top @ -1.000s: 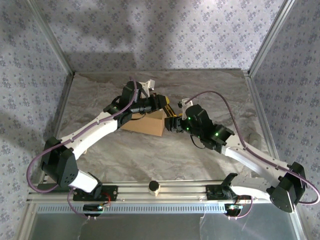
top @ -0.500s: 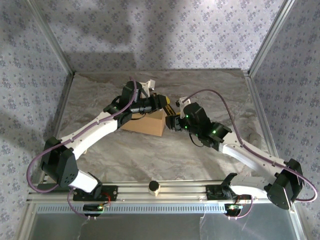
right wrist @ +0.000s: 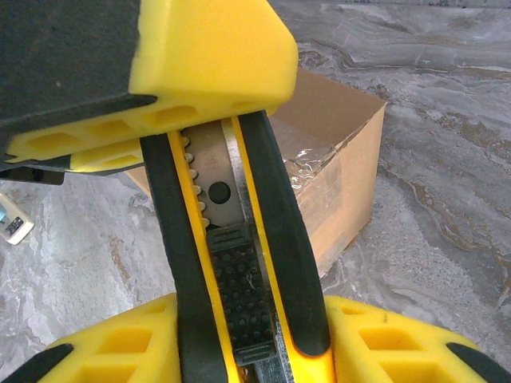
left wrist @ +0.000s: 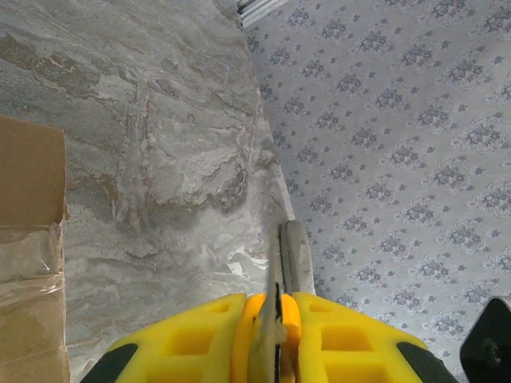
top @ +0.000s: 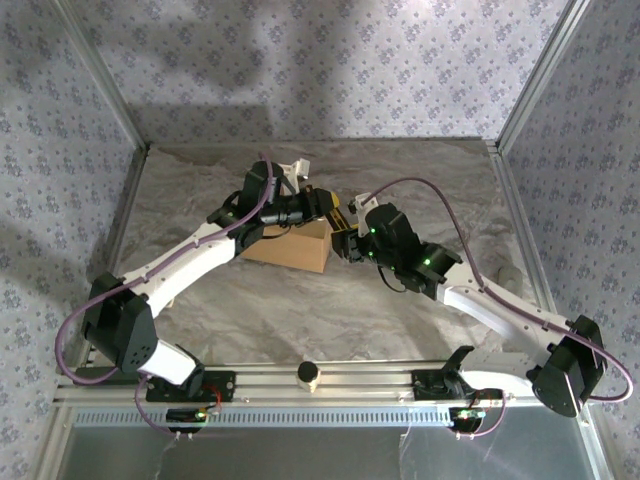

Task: Unpack the express box

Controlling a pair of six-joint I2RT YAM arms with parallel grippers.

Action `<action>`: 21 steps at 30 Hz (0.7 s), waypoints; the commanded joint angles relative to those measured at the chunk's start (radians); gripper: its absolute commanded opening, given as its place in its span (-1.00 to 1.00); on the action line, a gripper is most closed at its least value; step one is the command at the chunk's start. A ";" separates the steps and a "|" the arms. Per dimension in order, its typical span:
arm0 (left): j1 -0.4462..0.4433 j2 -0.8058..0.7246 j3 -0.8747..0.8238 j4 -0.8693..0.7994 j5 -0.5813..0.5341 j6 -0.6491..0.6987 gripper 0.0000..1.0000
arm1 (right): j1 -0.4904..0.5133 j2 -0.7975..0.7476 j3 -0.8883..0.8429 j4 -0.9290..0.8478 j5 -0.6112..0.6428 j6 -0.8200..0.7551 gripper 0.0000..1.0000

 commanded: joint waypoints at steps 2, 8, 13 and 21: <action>-0.005 -0.001 0.038 0.042 0.053 -0.033 -1.00 | -0.024 0.004 0.043 -0.011 0.056 0.037 -1.00; -0.005 0.005 0.072 0.006 0.054 -0.035 -0.53 | -0.020 -0.017 0.032 0.006 0.062 0.053 -1.00; -0.005 -0.019 0.051 0.012 0.023 -0.031 0.00 | -0.022 -0.019 0.032 -0.008 0.068 0.064 -1.00; 0.000 -0.069 0.007 0.007 0.007 -0.022 0.34 | -0.031 -0.010 0.038 -0.041 0.099 0.125 -1.00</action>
